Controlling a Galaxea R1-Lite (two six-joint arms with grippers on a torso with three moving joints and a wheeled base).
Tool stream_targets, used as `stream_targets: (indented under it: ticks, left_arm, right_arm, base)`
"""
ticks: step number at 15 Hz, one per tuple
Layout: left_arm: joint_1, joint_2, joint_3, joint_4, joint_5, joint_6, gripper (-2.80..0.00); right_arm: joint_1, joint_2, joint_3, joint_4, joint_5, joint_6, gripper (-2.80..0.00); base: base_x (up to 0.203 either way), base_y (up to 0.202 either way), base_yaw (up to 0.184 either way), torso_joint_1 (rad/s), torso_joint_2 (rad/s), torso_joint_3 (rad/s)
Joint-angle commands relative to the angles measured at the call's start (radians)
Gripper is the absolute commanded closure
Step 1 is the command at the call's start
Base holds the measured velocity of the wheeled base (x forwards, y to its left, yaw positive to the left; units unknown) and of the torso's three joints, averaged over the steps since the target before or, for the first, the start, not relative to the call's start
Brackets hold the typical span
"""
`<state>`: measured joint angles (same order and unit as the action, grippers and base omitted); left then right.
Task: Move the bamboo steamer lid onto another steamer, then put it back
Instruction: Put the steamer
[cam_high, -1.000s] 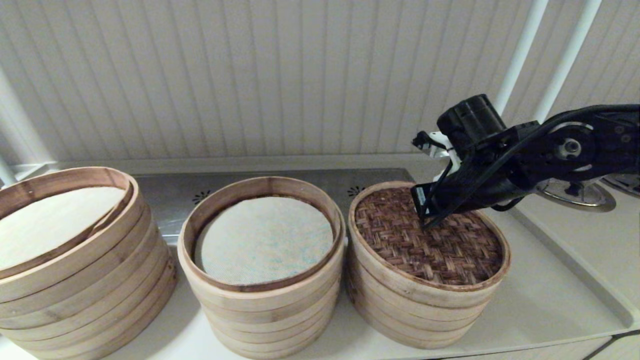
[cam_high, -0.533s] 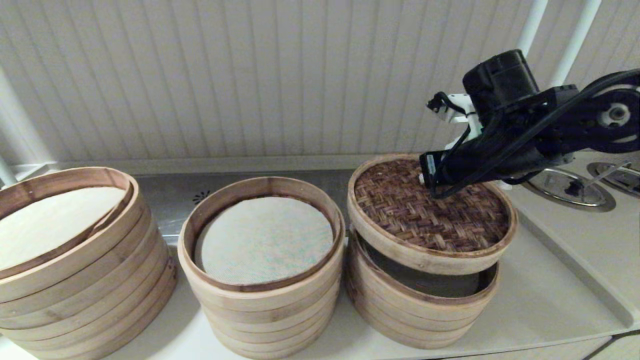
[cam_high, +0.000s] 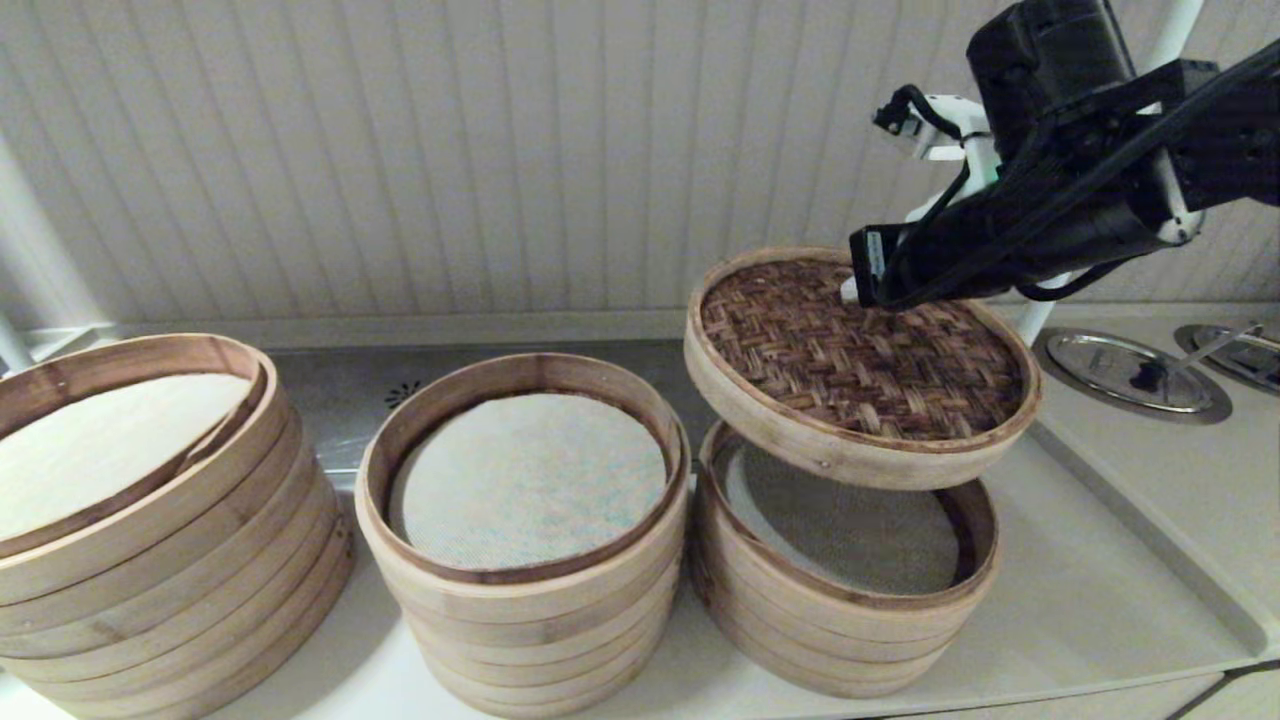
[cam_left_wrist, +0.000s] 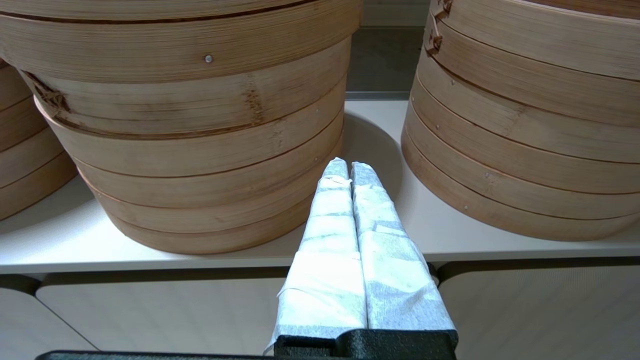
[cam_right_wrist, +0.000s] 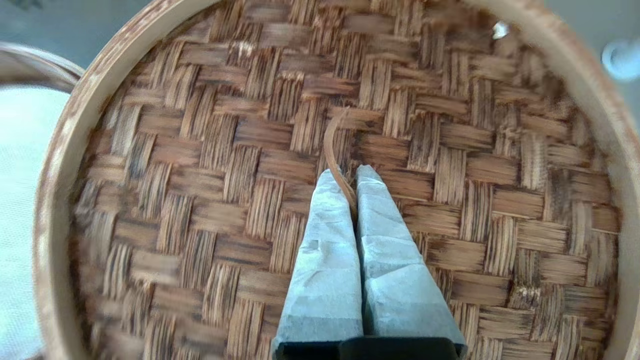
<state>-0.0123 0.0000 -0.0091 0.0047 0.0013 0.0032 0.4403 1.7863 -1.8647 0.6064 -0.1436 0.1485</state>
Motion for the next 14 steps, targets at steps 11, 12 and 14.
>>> stream_targets:
  ticks: [11,12,14]
  left_arm:
    - [0.0,0.002,0.0,0.0,0.0,0.0,0.0]
    - [0.0,0.002,0.0,0.0,0.0,0.0,0.0]
    - [0.0,0.002,0.0,0.0,0.0,0.0,0.0]
  right_arm:
    - [0.175,0.1,-0.096,-0.154,0.179,-0.08,0.0]
    - [0.184,0.103,-0.096,-0.166,0.215,-0.094,0.0]
    - [0.205,0.113,-0.096,-0.183,0.263,-0.135,0.0]
  base:
    - [0.0,0.0,0.0,0.0,0.0,0.0]
    - [0.0,0.0,0.0,0.0,0.0,0.0]
    - [0.0,0.0,0.0,0.0,0.0,0.0]
